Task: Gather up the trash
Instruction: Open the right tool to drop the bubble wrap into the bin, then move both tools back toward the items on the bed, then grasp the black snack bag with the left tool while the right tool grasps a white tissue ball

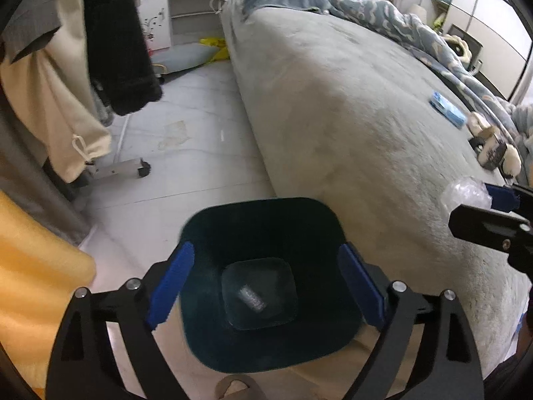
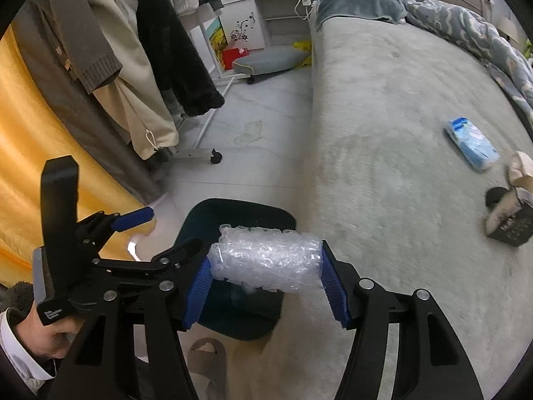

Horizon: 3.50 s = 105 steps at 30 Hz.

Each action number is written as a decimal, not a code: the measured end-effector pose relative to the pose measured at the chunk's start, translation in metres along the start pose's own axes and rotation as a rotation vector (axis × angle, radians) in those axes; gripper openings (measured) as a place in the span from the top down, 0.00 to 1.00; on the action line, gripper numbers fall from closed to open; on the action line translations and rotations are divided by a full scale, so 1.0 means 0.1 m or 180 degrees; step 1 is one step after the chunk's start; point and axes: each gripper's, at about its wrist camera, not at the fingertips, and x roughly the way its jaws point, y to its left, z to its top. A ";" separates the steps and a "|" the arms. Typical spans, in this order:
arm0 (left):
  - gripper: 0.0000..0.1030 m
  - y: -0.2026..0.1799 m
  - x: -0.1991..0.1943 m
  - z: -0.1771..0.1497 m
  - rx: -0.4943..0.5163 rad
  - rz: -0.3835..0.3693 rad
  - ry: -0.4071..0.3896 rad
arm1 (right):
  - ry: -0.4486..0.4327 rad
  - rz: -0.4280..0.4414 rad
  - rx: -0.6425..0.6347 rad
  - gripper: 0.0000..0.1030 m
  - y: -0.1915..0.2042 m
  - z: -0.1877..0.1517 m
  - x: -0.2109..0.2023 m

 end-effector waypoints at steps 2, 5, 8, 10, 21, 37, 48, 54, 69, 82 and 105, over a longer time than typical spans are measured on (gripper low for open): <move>0.11 0.08 -0.05 0.01 -0.0039 0.0028 -0.0039 | 0.0001 0.0012 -0.0004 0.40 0.03 0.02 0.04; 0.11 0.23 -0.17 0.04 -0.0097 0.0041 -0.0135 | 0.0038 0.0029 -0.0013 0.40 0.11 0.05 0.15; 0.11 0.33 -0.29 0.05 -0.0111 0.0024 -0.0224 | 0.0097 0.0033 -0.0073 0.40 0.21 0.06 0.26; 0.11 0.39 -0.35 0.06 -0.0117 0.0014 -0.0272 | 0.0147 0.0036 -0.0108 0.40 0.27 0.06 0.34; 0.09 0.75 -0.74 0.15 -0.0321 -0.0032 -0.0594 | 0.0458 0.0029 -0.0300 0.40 0.56 -0.04 0.85; 0.05 0.70 -1.21 0.36 -0.0123 -0.0218 -0.0971 | 0.0636 -0.0008 -0.0409 0.18 0.76 -0.19 1.28; 0.04 0.51 -1.34 0.55 -0.0093 -0.0327 -0.1106 | 0.0256 0.0060 -0.0361 0.18 0.60 -0.08 0.94; 0.04 0.33 -1.42 0.65 -0.0107 -0.0334 -0.1178 | -0.0018 0.0020 -0.0308 0.18 0.43 0.00 0.59; 0.04 -0.43 -1.31 0.77 0.0110 -0.0435 -0.1200 | -0.0425 -0.0391 -0.0119 0.18 -0.42 -0.01 -0.24; 0.04 -1.15 -1.15 0.80 0.0289 -0.0611 -0.1136 | -0.0623 -0.0818 0.0009 0.18 -1.21 -0.18 -0.81; 0.05 -1.93 -0.57 0.85 0.0483 -0.0847 -0.0764 | -0.0877 -0.1258 0.0634 0.18 -2.67 -0.39 -1.45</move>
